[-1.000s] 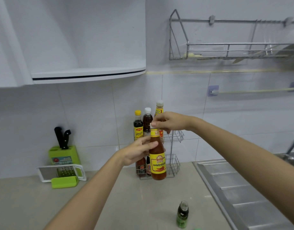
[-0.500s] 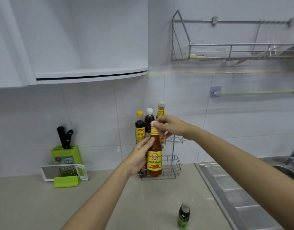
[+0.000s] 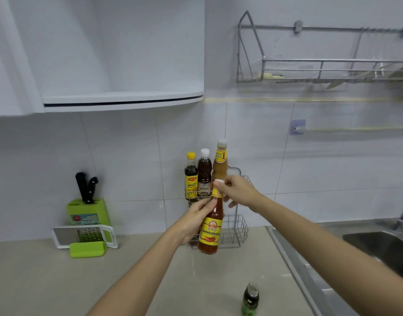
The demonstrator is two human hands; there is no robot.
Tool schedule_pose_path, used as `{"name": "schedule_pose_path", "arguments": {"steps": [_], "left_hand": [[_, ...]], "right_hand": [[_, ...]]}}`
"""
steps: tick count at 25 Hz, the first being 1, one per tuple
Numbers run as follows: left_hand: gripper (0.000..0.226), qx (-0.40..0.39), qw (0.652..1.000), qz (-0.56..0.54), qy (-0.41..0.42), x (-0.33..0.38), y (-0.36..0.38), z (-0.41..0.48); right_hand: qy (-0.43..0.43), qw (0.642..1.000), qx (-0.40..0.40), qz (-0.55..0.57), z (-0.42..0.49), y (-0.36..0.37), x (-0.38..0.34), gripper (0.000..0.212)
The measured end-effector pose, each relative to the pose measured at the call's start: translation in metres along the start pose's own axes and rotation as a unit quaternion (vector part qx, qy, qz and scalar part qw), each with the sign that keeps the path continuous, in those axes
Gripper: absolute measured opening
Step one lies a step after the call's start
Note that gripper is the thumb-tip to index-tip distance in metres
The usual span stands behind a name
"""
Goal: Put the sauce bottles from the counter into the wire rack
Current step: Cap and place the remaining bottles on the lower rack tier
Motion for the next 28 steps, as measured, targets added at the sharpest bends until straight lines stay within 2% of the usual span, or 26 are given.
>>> {"name": "schedule_pose_path", "arguments": {"steps": [3, 5, 8, 10, 14, 17, 19, 21, 24, 28], "left_hand": [[0.036, -0.003, 1.0, 0.018, -0.017, -0.015, 0.003, 0.017], [0.035, 0.029, 0.997, 0.067, -0.029, -0.029, -0.004, 0.027], [0.032, 0.192, 0.97, 0.144, -0.048, -0.063, -0.063, 0.027], [0.022, 0.245, 0.95, 0.17, -0.088, -0.091, -0.099, 0.019], [0.017, 0.236, 0.933, 0.23, -0.143, -0.123, -0.126, 0.019], [0.011, 0.242, 0.927, 0.244, -0.153, -0.138, -0.138, 0.033], [0.008, 0.25, 0.922, 0.248, -0.16, -0.147, -0.146, 0.044], [0.013, 0.233, 0.92, 0.254, -0.185, -0.159, -0.148, 0.055], [0.033, 0.214, 0.923, 0.248, -0.203, -0.174, -0.147, 0.076], [0.047, 0.236, 0.927, 0.228, -0.184, -0.178, -0.149, 0.089]], "right_hand": [[0.035, 0.998, 0.012, 0.057, 0.008, 0.005, 0.025, 0.031], [0.087, 0.99, 0.04, 0.107, 0.016, 0.01, 0.053, 0.029], [0.191, 0.963, 0.129, 0.138, 0.013, 0.024, 0.12, 0.033], [0.257, 0.935, 0.194, 0.149, 0.005, 0.031, 0.167, 0.038], [0.346, 0.855, 0.303, 0.24, 0.001, 0.043, 0.229, 0.044], [0.377, 0.798, 0.363, 0.3, 0.005, 0.062, 0.252, 0.048], [0.373, 0.777, 0.401, 0.31, 0.008, 0.067, 0.257, 0.045], [0.351, 0.783, 0.418, 0.298, 0.015, 0.068, 0.256, 0.041], [0.297, 0.826, 0.391, 0.278, 0.034, 0.072, 0.252, 0.036], [0.252, 0.835, 0.317, 0.372, 0.056, 0.092, 0.252, 0.039]]}}
Point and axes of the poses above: each hand's wrist, its own z-axis towards the middle knuckle, its own y-axis out of the palm, x = y × z, the point moved 8 cm from there along z, towards the middle knuckle, and after that the axes turned 4 degrees about -z, right-handed, at the moved point
